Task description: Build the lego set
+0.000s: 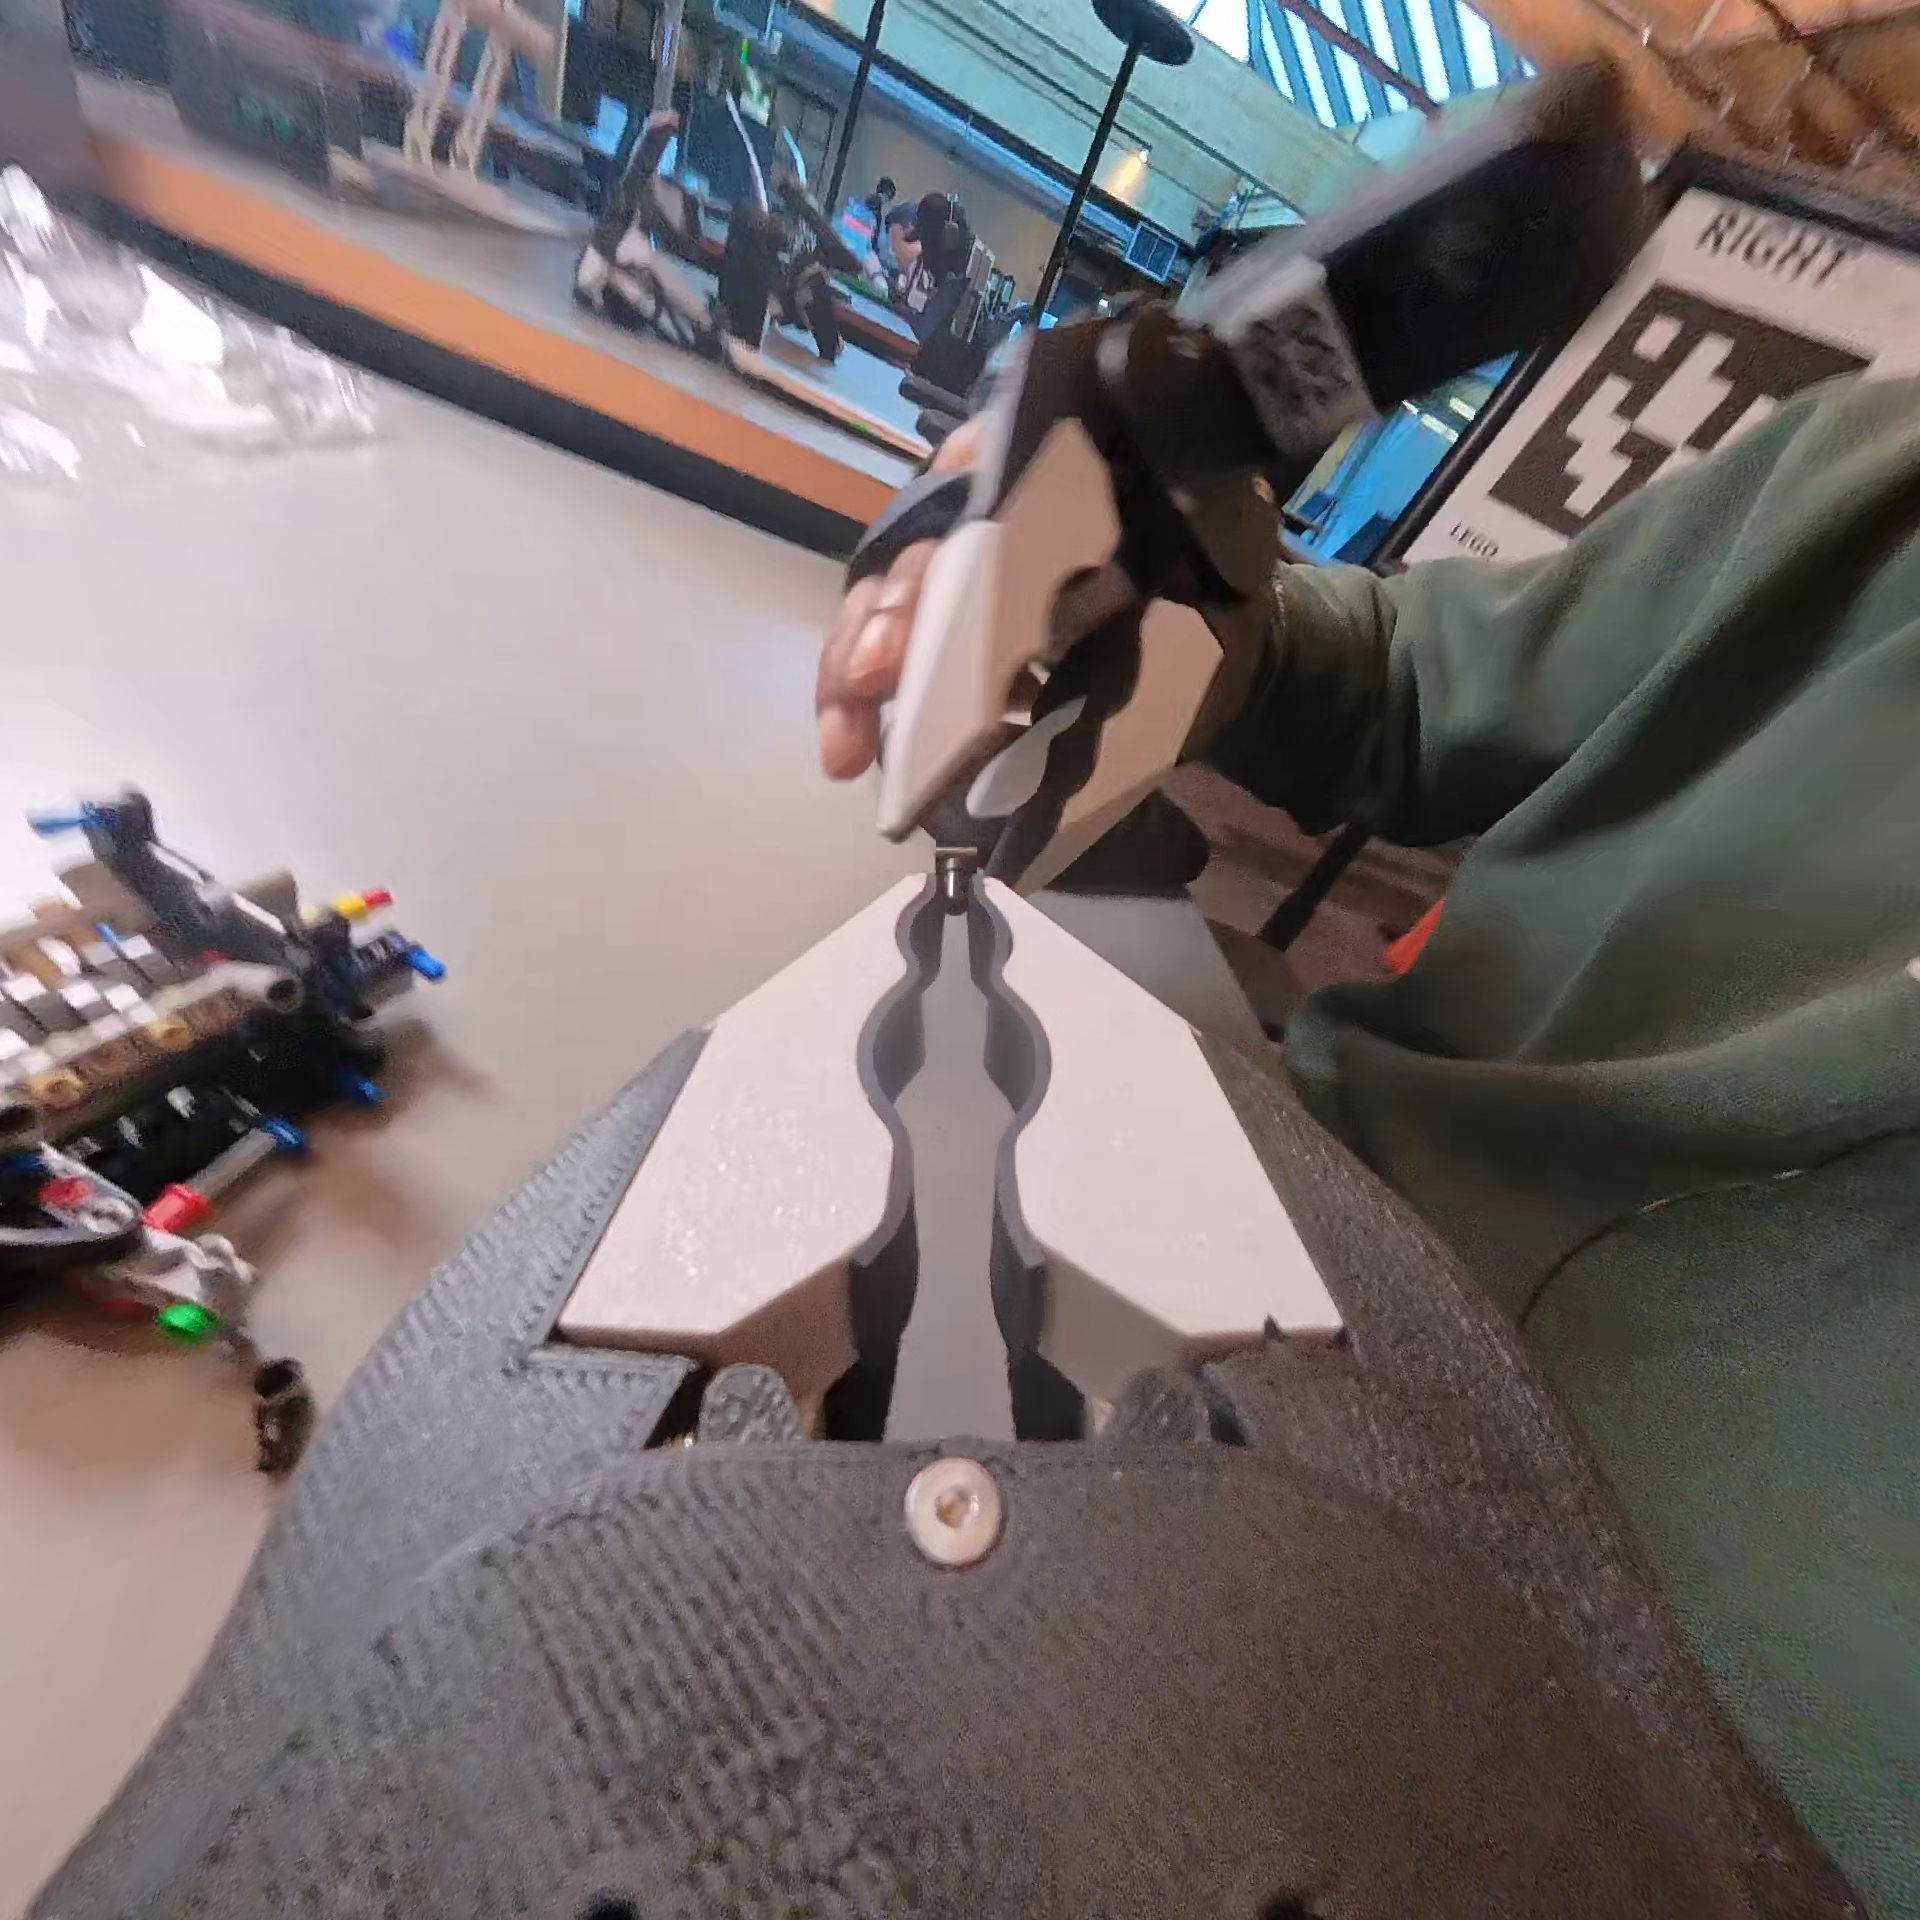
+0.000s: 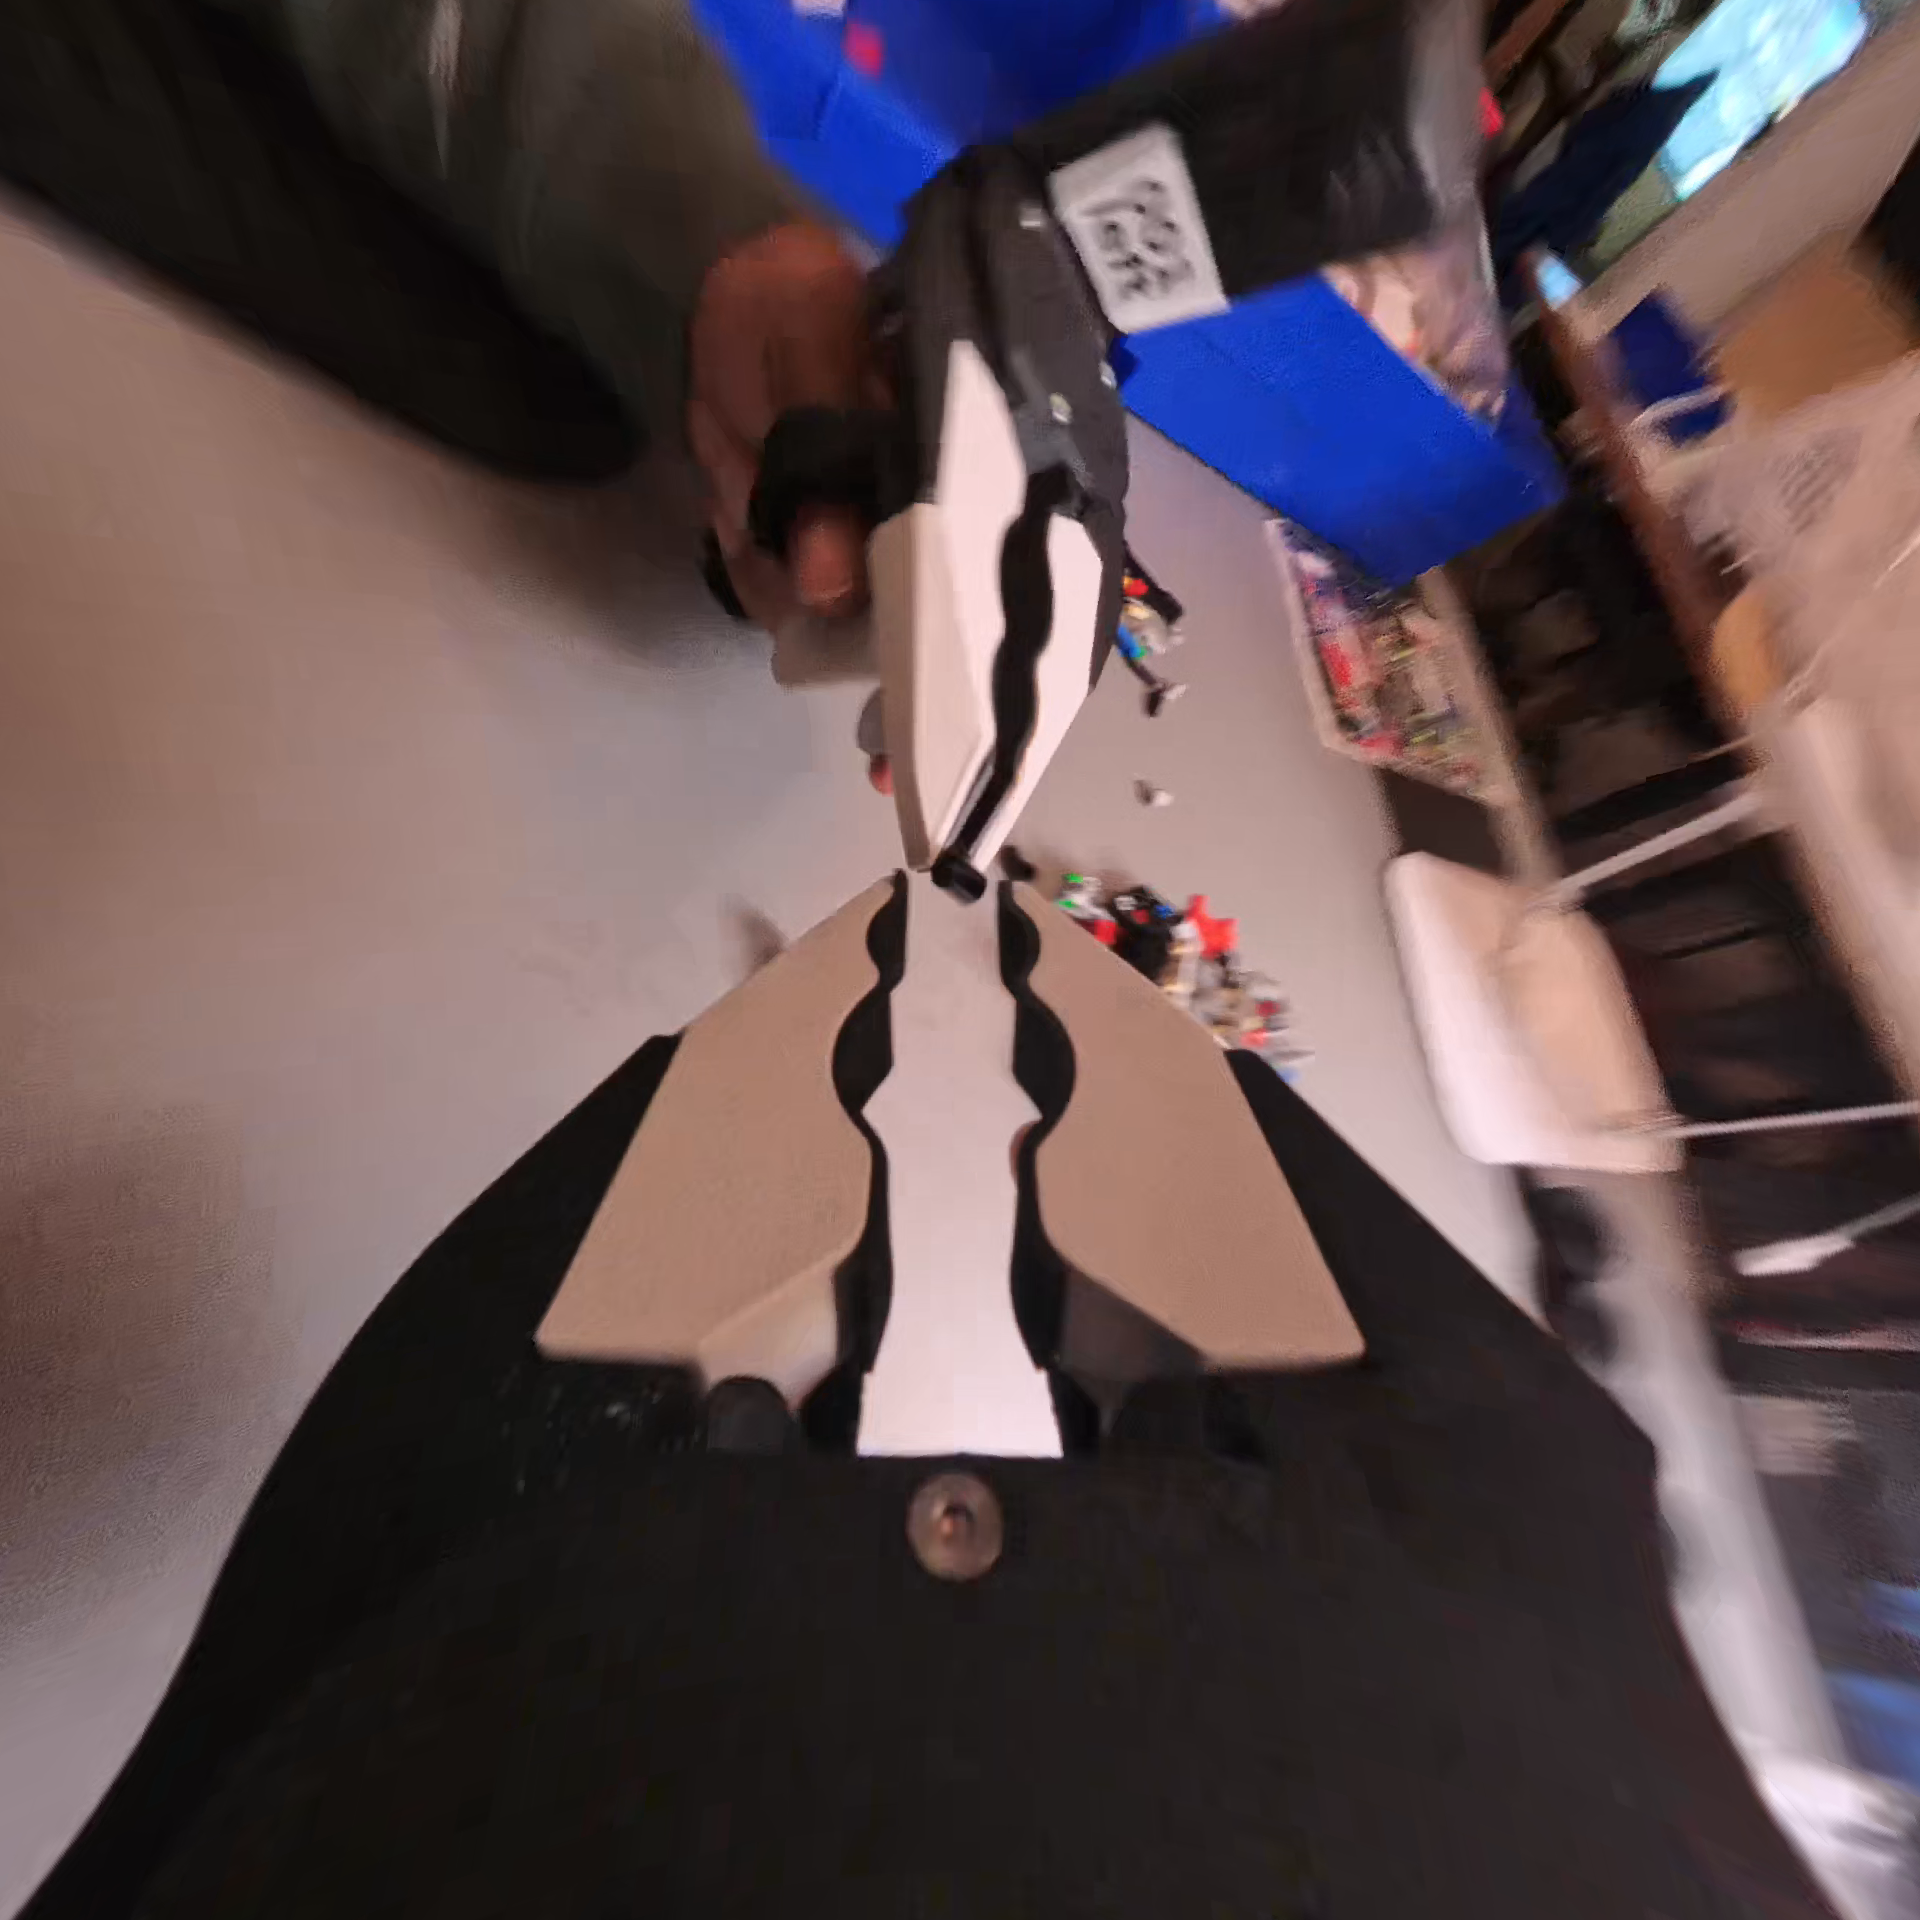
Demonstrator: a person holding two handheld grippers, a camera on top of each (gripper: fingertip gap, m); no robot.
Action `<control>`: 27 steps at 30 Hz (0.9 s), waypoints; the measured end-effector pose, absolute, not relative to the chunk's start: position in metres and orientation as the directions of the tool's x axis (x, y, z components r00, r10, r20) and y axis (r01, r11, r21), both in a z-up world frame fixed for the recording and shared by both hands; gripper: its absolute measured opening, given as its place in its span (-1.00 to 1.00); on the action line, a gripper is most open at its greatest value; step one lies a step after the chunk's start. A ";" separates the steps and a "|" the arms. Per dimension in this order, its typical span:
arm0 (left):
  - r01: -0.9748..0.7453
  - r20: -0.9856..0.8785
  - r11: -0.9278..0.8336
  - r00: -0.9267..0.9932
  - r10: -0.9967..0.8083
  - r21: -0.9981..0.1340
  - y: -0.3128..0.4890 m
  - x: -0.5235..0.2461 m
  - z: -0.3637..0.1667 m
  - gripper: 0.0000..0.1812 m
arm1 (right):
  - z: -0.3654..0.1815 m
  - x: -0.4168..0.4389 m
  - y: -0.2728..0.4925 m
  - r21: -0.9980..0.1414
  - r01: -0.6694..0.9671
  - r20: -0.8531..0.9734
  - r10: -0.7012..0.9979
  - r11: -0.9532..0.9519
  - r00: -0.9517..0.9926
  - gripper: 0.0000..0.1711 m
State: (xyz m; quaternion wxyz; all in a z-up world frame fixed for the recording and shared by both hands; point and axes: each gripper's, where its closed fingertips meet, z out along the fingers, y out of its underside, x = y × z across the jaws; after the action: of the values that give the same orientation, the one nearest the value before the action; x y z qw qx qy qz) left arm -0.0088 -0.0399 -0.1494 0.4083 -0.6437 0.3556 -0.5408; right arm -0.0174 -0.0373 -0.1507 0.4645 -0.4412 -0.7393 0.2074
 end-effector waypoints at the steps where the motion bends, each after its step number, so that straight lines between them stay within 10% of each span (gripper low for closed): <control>1: -0.019 0.343 -0.351 0.174 -0.923 -0.936 -0.041 -0.009 -0.146 -0.97 | -0.148 -0.016 -0.037 -0.809 0.436 0.367 0.918 0.394 -0.147 -0.74; 7: -0.013 0.147 -0.152 0.205 -0.968 -0.988 -0.047 -0.007 -0.132 -0.97 | -0.128 -0.011 -0.043 -0.972 0.236 -0.047 0.990 -0.015 -0.132 -0.81; 27: -0.051 0.107 -0.121 0.214 -0.971 -0.991 -0.051 -0.003 -0.135 -0.97 | -0.130 -0.015 -0.050 -0.970 0.243 -0.032 0.986 0.008 -0.163 -0.87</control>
State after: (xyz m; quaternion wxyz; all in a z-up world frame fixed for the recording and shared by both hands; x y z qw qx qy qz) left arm -0.0027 -0.0505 -0.1354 0.5045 -0.5935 0.4303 -0.4561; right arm -0.0155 -0.0502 -0.1305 0.3888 -0.5172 -0.5941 0.4779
